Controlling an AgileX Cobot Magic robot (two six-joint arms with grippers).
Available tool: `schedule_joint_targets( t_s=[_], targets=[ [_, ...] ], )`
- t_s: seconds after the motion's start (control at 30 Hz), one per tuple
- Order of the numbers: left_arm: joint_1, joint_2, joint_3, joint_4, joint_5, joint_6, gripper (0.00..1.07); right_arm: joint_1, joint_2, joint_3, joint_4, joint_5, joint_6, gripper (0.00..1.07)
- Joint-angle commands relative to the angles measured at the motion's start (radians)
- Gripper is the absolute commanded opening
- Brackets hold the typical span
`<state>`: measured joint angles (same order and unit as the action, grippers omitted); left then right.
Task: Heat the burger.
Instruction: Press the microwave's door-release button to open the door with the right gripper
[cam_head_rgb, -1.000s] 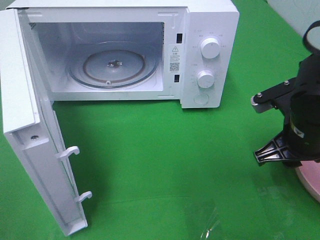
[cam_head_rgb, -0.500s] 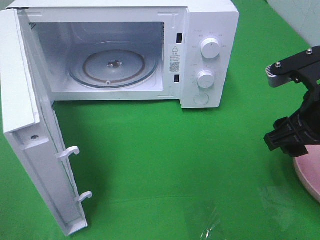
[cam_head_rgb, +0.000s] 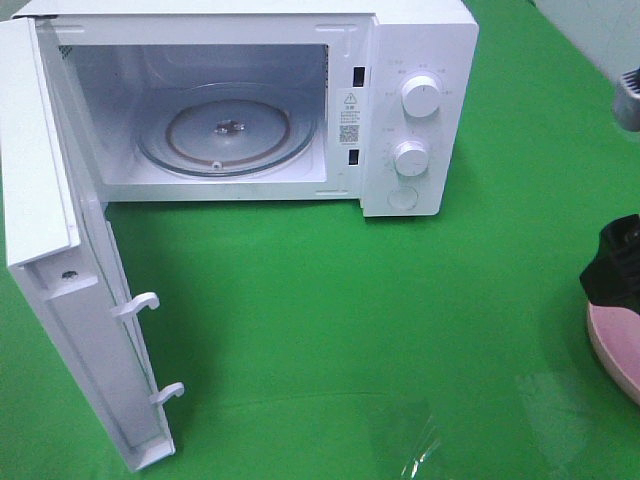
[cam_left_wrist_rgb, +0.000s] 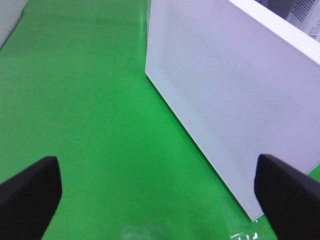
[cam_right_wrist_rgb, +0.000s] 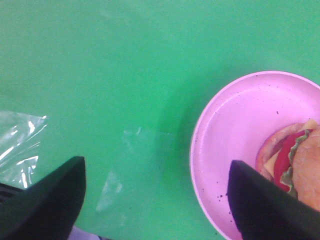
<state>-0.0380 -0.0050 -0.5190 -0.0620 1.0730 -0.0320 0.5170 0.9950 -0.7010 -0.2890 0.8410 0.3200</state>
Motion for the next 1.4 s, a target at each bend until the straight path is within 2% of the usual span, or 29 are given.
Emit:
schedule_joint_targets(
  t_s=[0.03,0.3,0.63,0.9,0.93,1.0,1.03,1.13,1.27,1.4],
  targets=[
    [0.003,-0.016,0.003,-0.002,-0.006,-0.001,0.96,0.000,-0.078,-0.005,0.041,0.040,-0.030,0.76],
    [0.003,-0.016,0.003,-0.002,-0.006,-0.001,0.96,0.000,-0.263,-0.004,0.061,0.124,-0.063,0.76],
    [0.003,-0.016,0.003,-0.002,-0.006,-0.001,0.96,0.000,-0.417,-0.004,0.086,0.210,-0.070,0.76],
    [0.003,-0.016,0.003,-0.002,-0.006,-0.001,0.96,-0.016,-0.571,-0.003,0.092,0.218,-0.078,0.76],
    [0.003,-0.016,0.003,-0.002,-0.006,-0.001,0.96,-0.062,-0.615,-0.002,0.114,0.213,-0.105,0.76],
    [0.003,-0.016,0.003,-0.002,-0.006,-0.001,0.96,-0.088,-0.638,-0.002,0.123,0.208,-0.123,0.76],
    [0.003,-0.016,0.003,-0.002,-0.006,-0.001,0.96,-0.143,-0.689,0.000,0.145,0.195,-0.160,0.76],
    [0.003,-0.016,0.003,-0.002,-0.006,-0.001,0.96,-0.183,-0.730,0.019,0.169,0.175,-0.193,0.76],
    [0.003,-0.016,0.003,-0.002,-0.006,-0.001,0.96,-0.292,-0.861,0.108,0.216,0.125,-0.223,0.77],
    [0.003,-0.016,0.003,-0.002,-0.006,-0.001,0.96,-0.347,-0.931,0.171,0.218,0.112,-0.227,0.76]
  ],
)
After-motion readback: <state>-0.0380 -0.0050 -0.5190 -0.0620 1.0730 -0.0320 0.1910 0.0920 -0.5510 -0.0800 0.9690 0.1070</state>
